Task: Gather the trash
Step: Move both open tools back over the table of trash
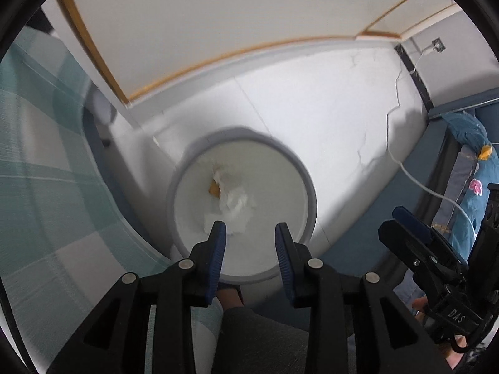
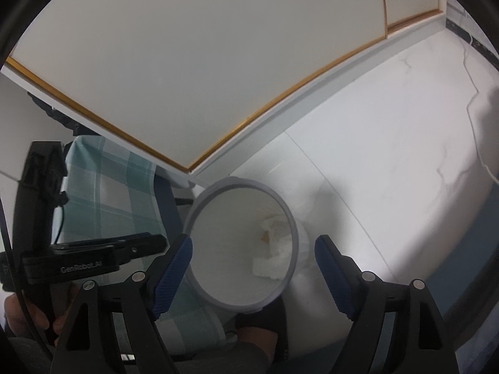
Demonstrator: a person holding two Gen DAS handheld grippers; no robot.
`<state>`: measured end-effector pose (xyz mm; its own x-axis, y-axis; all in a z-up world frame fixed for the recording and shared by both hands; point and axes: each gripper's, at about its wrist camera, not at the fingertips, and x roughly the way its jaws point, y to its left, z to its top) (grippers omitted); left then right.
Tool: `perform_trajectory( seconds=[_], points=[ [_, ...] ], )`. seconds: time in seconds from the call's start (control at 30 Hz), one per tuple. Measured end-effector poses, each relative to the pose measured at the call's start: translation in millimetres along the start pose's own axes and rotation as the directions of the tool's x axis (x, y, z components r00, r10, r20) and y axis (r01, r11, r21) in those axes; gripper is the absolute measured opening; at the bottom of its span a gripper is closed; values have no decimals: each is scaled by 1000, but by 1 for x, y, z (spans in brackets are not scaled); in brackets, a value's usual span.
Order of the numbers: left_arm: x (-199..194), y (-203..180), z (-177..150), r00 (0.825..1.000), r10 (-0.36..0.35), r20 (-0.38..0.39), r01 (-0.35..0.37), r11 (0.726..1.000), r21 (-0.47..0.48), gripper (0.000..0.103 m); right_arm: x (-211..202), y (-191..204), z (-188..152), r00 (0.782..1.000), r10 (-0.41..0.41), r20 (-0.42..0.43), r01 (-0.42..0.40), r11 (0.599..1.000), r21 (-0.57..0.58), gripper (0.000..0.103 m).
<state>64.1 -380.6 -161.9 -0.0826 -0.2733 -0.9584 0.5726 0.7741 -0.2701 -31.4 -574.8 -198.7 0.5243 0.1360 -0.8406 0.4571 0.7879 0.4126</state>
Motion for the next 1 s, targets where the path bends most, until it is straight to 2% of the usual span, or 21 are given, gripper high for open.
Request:
perform_trajectory(
  seconds=[0.1, 0.17, 0.23, 0.3, 0.4, 0.5, 0.6, 0.67, 0.73, 0.83, 0.87, 1.0],
  points=[
    [-17, 3, -2, 998, 23, 59, -23, 1000, 1, 28, -14, 10, 4, 999, 2, 34, -1, 1000, -22, 81],
    [-32, 7, -3, 995, 15, 103, -13, 1000, -17, 33, -30, 18, 7, 997, 7, 78, -5, 999, -32, 81],
    [-46, 9, -7, 988, 35, 151, -31, 999, -31, 50, -45, 24, 9, 992, 39, 123, -35, 999, -33, 81],
    [-65, 14, -14, 973, 81, 215, -71, 996, -55, 56, -59, 30, 10, 985, 58, 163, -51, 998, -43, 81],
    [-95, 24, -29, 944, 130, 302, -108, 990, -87, 58, -79, 49, 13, 974, 76, 215, -59, 995, -86, 81],
    [-124, 35, -45, 904, 176, 389, -139, 983, -122, 60, -98, 71, 13, 962, 114, 246, -79, 986, -148, 83],
    [-152, 54, -61, 868, 199, 456, -129, 975, -180, 72, -116, 103, 8, 949, 144, 280, -73, 966, -249, 84],
    [-174, 69, -75, 831, 223, 510, -119, 966, -228, 73, -127, 122, 5, 942, 158, 295, -67, 953, -296, 84],
    [-192, 83, -85, 797, 251, 550, -120, 957, -263, 74, -140, 143, 2, 928, 203, 312, -94, 938, -333, 86],
    [-212, 99, -97, 757, 298, 582, -125, 940, -318, 79, -158, 174, -2, 903, 281, 326, -149, 914, -376, 91],
    [-219, 105, -104, 738, 318, 595, -124, 931, -344, 79, -163, 186, -5, 895, 304, 325, -162, 903, -399, 92],
    [-242, 123, -120, 683, 376, 626, -139, 909, -394, 79, -173, 234, -21, 874, 371, 314, -186, 852, -490, 95]
  ],
)
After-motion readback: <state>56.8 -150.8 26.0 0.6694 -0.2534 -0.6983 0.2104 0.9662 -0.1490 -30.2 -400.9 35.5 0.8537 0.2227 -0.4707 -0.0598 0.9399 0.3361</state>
